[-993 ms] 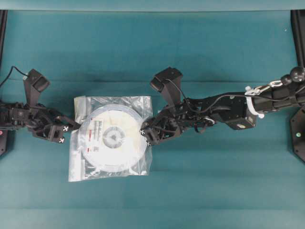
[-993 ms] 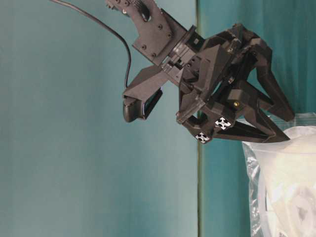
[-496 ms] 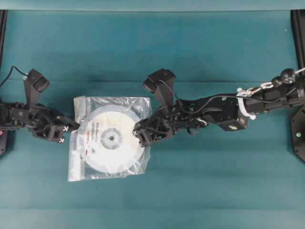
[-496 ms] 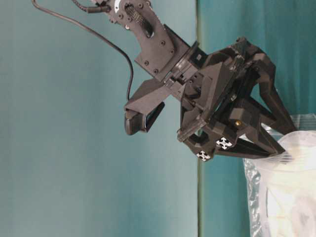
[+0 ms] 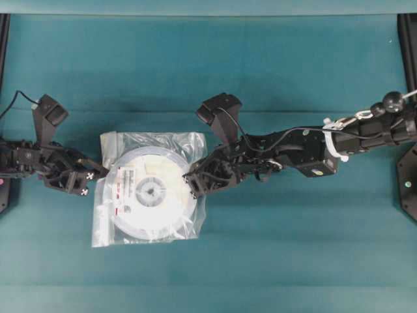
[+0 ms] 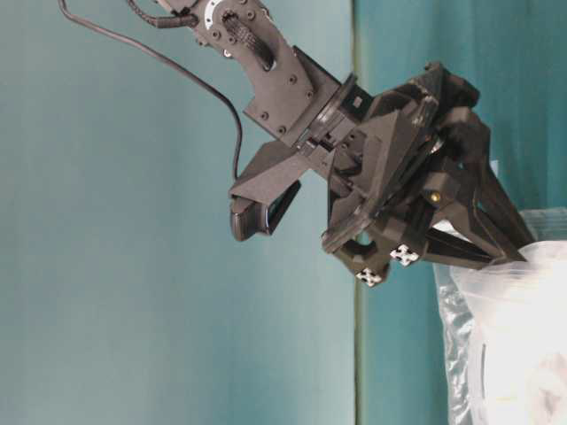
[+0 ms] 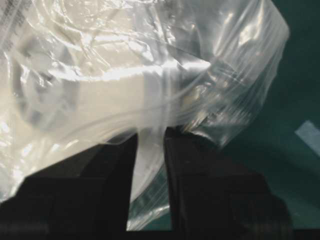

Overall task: Take out the reel from the clear zip bag.
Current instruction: 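Reach the right gripper into the bag opening and grip the reel rim, then pull the reel rightward out of the bag with the right gripper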

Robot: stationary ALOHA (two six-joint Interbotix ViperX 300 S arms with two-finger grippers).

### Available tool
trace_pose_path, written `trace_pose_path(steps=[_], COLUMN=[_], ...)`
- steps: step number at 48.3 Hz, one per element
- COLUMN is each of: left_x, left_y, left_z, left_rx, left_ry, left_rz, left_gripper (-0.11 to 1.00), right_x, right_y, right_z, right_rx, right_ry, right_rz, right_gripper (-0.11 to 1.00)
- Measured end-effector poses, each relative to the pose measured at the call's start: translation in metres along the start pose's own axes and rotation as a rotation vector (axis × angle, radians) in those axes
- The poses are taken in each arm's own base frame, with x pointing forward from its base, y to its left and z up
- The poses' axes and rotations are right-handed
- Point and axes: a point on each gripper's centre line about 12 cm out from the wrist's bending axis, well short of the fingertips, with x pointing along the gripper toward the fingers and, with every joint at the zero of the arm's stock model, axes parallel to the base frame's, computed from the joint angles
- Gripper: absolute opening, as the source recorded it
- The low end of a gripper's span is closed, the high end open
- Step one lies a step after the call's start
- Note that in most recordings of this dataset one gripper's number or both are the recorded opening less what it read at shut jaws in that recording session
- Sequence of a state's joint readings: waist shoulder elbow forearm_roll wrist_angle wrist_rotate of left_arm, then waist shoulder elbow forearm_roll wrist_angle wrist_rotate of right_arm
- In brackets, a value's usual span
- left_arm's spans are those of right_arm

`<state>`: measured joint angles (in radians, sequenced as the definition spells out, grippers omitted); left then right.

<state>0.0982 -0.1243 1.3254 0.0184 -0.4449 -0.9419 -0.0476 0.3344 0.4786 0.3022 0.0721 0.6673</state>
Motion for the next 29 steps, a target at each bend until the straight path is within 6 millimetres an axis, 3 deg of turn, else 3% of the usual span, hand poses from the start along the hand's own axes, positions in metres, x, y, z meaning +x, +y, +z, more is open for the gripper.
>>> trace_pose_path(steps=[29], left_x=[0.0002], left_y=[0.0002], left_z=[-0.0002], left_rx=[0.002], left_ry=[0.001], left_rz=[0.001], left_gripper=[-0.01], right_x=[-0.0068], right_y=[-0.0069], right_z=[-0.0035], right_rx=[0.007], right_ry=[0.008], right_rz=[-0.013], right_gripper=[0.15])
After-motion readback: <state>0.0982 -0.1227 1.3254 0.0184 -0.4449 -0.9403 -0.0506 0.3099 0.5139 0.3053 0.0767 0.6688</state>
